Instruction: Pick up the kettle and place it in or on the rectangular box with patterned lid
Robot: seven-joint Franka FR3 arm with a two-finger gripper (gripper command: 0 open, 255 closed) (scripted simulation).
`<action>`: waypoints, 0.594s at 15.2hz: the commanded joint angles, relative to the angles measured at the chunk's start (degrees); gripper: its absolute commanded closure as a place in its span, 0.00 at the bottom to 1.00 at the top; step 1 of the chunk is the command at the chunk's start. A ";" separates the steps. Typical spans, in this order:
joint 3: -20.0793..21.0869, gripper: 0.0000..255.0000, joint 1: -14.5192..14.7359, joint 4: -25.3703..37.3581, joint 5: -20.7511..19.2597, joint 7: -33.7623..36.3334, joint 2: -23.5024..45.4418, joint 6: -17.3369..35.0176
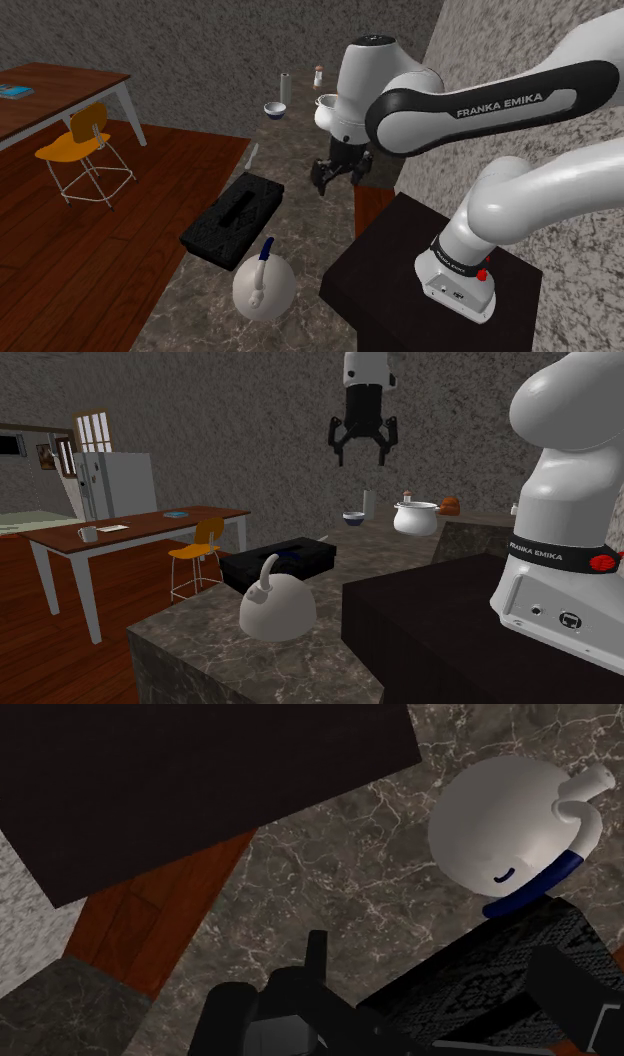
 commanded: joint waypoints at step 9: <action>20.78 0.00 -7.69 4.19 -1.51 27.50 20.07 18.86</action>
